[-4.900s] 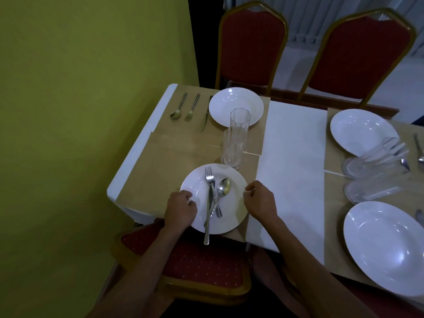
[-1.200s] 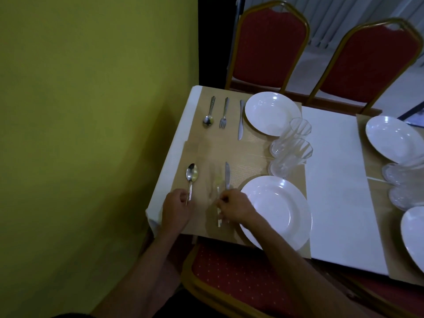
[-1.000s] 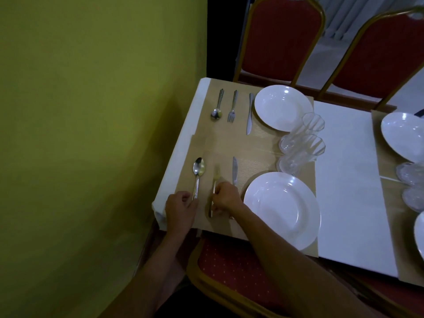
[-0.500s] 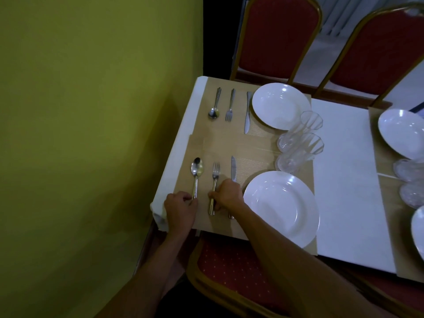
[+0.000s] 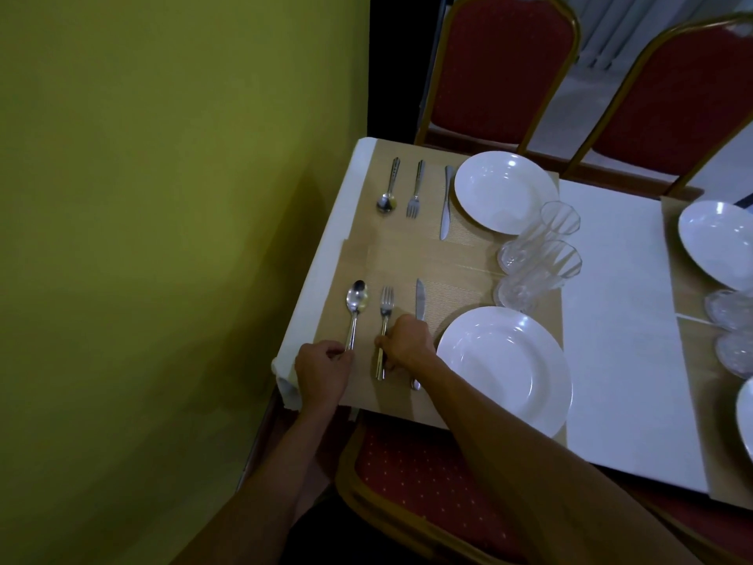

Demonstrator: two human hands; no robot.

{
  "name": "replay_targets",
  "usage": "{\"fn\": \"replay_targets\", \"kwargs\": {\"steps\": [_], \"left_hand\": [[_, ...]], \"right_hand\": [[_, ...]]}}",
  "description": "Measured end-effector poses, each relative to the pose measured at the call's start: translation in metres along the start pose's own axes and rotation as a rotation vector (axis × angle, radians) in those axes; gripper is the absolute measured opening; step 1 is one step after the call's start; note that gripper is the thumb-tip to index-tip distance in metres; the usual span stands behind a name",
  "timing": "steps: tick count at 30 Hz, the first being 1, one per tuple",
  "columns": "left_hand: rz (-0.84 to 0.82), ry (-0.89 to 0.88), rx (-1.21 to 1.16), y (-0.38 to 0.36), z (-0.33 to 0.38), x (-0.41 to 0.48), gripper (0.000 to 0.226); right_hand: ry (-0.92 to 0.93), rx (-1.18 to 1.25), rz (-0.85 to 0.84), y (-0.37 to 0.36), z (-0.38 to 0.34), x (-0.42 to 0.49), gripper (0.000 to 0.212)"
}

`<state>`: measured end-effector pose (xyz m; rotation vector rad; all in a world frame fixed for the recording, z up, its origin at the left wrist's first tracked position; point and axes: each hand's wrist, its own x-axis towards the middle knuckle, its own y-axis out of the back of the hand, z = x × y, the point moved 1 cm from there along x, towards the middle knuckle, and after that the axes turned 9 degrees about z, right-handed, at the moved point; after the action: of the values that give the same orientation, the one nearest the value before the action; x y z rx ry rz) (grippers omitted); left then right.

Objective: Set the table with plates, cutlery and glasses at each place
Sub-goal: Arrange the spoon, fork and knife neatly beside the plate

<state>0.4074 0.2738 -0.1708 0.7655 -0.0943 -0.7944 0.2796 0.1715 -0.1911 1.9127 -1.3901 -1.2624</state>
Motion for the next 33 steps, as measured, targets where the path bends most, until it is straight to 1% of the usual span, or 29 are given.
{"fn": "replay_targets", "kwargs": {"steps": [3,8,13,16,19,21,27,33], "left_hand": [[-0.025,0.011,0.005,0.003,-0.001,0.004,0.024],[-0.045,0.021,0.016,0.004,-0.002,0.011,0.023],[-0.028,0.029,-0.004,0.003,0.001,0.009,0.021],[-0.014,-0.001,0.000,0.004,0.002,0.004,0.022],[0.000,-0.068,0.019,0.004,0.004,0.000,0.019],[0.009,-0.095,0.029,0.004,0.004,-0.001,0.018],[0.028,-0.102,0.027,0.002,0.004,-0.002,0.020],[0.041,-0.079,0.024,0.000,0.001,0.000,0.022]], "right_hand": [[-0.004,-0.017,-0.011,0.000,-0.002,-0.001,0.025],[-0.037,0.024,-0.016,-0.003,-0.003,0.000,0.026],[-0.080,0.052,-0.022,-0.003,-0.003,0.000,0.026],[-0.087,0.062,-0.028,-0.002,-0.004,-0.001,0.023],[-0.091,0.048,-0.027,-0.001,-0.004,-0.002,0.022],[-0.085,0.031,-0.034,0.000,-0.005,-0.002,0.023],[-0.058,-0.033,-0.057,0.009,-0.009,-0.005,0.025],[-0.029,-0.059,-0.060,0.012,-0.012,-0.009,0.021]]}}
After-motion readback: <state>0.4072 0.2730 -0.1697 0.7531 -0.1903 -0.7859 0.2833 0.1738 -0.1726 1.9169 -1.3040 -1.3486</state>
